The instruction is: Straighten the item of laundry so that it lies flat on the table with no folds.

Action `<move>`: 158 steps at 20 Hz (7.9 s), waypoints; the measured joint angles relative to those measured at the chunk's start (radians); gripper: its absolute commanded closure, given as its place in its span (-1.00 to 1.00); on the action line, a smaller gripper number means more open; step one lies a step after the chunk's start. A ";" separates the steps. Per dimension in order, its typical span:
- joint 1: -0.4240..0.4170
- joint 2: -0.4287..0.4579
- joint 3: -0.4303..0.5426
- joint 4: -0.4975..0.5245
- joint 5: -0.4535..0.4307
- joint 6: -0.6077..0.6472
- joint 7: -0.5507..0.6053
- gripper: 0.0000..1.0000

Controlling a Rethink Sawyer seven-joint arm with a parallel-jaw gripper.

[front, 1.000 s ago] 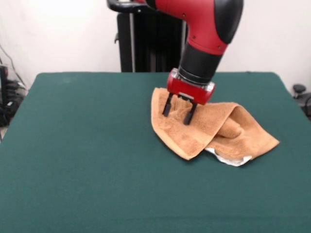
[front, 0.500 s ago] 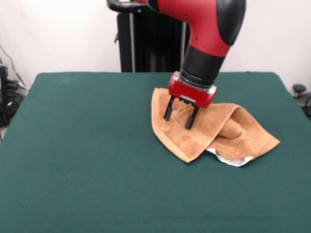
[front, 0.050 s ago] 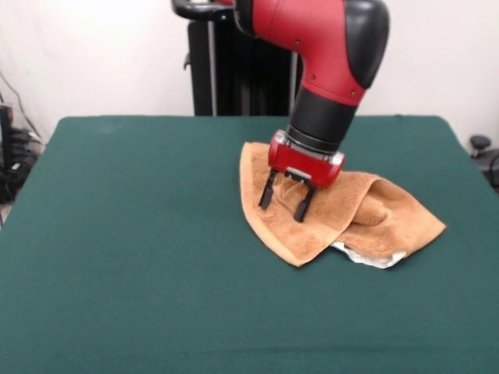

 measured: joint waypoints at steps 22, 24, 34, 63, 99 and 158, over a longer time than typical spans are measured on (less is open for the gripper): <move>-0.097 -0.032 0.081 -0.001 -0.107 -0.017 0.000 1.00; -0.096 -0.032 0.080 -0.001 -0.106 -0.017 0.000 1.00; -0.002 -0.035 0.039 0.001 -0.034 0.016 0.000 1.00; 0.152 -0.223 0.001 0.055 0.074 0.377 0.000 1.00; 0.183 -0.372 0.043 0.158 0.184 0.545 0.245 1.00; 0.030 -0.203 0.018 -0.016 0.021 0.435 0.247 -1.00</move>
